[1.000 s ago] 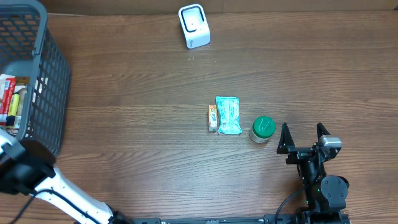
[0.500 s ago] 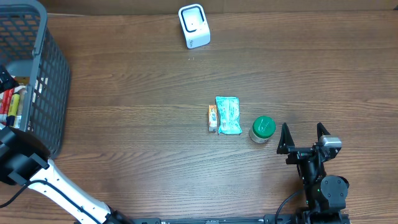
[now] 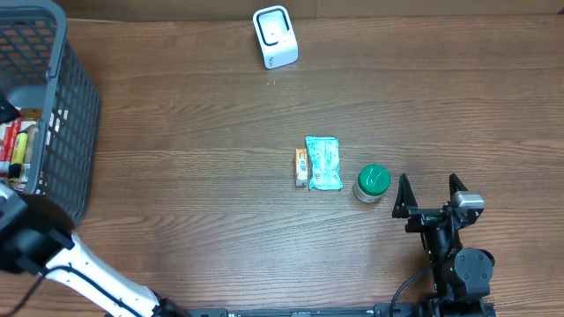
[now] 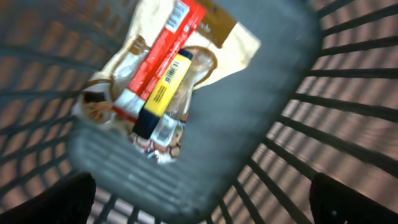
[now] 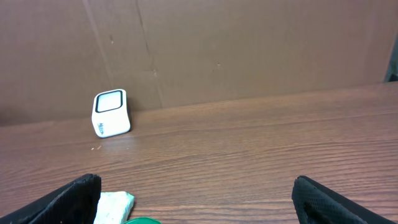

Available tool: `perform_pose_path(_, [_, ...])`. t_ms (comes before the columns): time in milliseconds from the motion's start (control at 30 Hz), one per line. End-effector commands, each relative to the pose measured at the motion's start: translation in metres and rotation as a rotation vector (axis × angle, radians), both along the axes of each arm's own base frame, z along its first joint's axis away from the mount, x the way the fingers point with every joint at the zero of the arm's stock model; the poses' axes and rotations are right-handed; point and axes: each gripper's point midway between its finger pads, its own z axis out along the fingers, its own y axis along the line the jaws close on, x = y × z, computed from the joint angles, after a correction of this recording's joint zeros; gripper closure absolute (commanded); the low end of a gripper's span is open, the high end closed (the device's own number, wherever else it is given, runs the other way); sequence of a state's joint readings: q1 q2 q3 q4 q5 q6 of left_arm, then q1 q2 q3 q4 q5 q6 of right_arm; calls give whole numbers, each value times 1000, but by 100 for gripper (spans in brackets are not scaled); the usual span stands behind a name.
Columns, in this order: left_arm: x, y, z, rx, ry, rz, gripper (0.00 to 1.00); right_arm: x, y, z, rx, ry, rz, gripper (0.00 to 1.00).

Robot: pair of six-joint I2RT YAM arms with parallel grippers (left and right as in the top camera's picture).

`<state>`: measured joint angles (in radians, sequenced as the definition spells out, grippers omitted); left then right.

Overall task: Scan the item barcode
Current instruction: 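Move the left gripper back over the grey basket, then lower the left gripper into the basket and grasp the red and yellow bundle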

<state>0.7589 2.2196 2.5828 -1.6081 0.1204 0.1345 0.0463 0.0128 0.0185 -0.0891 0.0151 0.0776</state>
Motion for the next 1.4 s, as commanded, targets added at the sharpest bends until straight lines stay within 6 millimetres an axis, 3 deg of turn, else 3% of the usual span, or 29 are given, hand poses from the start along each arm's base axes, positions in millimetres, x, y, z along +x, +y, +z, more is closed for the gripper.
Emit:
perform_pose_path(0, [-4,-27,48,19,-102,-9,0,0,-1,-1,-3,-7,-4,0])
perform_pose_path(133, [-5,-41,59,-2,-127,-16,0,0,-1,-1,-3,-6,-4,0])
perform_pose_path(333, [-3,-47,56,-37,-134,-15,0,0,-1,-1,-3,-6,-4,0])
perform_pose_path(600, [26,-29,53,18,-244,-39,0,0,-1,-1,-3,-6,-4,0])
perform_pose_path(767, [37,-20,25,71,-290,-68,0,0,-1,-1,-3,-7,-4,0])
perform_pose_path(1033, [38,-18,0,218,-347,-192,0,0,-1,-1,-3,-7,-4,0])
perform_pose_path(1367, [37,-3,-58,253,-182,-343,0,0,-1,-1,-3,-6,-4,0])
